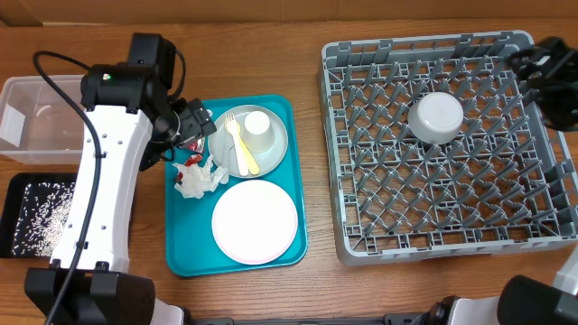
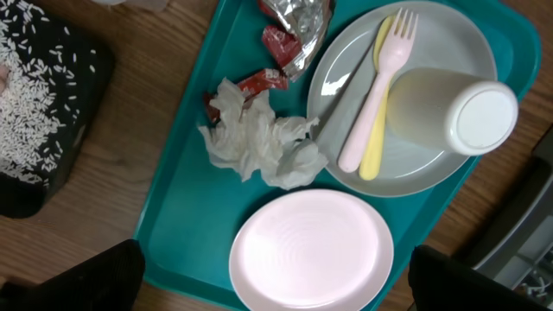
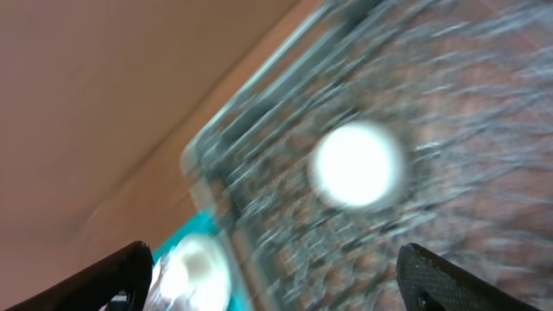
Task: Sort waste into correct bins and load items into the dishwasher rack
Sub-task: 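Open the left gripper and withdraw it upward, then move the right gripper down to the pink plate on the teal tray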
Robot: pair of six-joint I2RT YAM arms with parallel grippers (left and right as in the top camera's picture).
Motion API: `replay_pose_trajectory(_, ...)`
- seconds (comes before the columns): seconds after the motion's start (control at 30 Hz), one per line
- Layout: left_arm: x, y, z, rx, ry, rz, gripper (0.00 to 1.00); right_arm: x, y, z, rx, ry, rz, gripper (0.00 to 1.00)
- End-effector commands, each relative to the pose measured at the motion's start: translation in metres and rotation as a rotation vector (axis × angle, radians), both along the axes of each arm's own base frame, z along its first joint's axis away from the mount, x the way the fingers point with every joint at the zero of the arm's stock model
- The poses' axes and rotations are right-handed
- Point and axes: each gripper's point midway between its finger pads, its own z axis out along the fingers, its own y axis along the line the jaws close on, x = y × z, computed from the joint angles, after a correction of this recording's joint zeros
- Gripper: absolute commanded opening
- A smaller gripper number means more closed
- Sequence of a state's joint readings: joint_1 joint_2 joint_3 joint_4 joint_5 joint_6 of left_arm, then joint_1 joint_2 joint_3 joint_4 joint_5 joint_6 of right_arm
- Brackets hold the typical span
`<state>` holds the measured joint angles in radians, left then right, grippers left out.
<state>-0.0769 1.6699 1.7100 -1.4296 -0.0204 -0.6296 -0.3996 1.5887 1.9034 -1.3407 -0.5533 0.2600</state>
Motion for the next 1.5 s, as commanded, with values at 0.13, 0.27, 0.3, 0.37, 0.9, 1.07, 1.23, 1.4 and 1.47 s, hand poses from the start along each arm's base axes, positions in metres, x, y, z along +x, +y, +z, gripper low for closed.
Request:
replay_pose_trajectory(0.13, 0.011, 0.009, 0.015, 0.038, -0.085, 0.022, 1.00, -0.021, 0.114, -0.024, -0.188, 0.084, 0.389, 1.00)
replay_pose_trajectory(0.27, 0.015, 0.013, 0.016, 0.048, -0.098, 0.032, 1.00, -0.034, 0.181, -0.035, -0.289, 0.089, 0.579, 1.00)
replay_pose_trajectory(0.3, 0.014, 0.014, 0.016, 0.052, -0.096, 0.033, 1.00, -0.037, 0.197, -0.039, -0.302, 0.089, 0.624, 1.00)
replay_pose_trajectory(0.37, 0.014, 0.015, 0.016, 0.057, -0.094, 0.034, 1.00, -0.046, 0.235, -0.050, -0.329, 0.089, 0.731, 1.00)
replay_pose_trajectory(0.9, 0.005, 0.040, 0.018, 0.203, -0.065, 0.053, 1.00, -0.058, 0.360, -0.159, -0.461, 0.167, 1.063, 1.00)
replay_pose_trajectory(1.07, 0.005, 0.049, 0.018, 0.211, -0.065, 0.076, 1.00, -0.066, 0.373, -0.213, -0.485, 0.301, 1.115, 0.99)
replay_pose_trajectory(1.23, 0.005, 0.056, 0.018, 0.212, -0.064, 0.097, 1.00, -0.077, 0.383, -0.252, -0.510, 0.384, 1.159, 0.88)
replay_pose_trajectory(1.4, 0.004, 0.060, 0.018, 0.213, -0.060, 0.108, 1.00, -0.087, 0.390, -0.273, -0.528, 0.422, 1.193, 0.81)
replay_pose_trajectory(1.47, 0.003, 0.060, 0.018, 0.213, -0.058, 0.109, 1.00, -0.086, 0.388, -0.280, -0.548, 0.433, 1.191, 0.80)
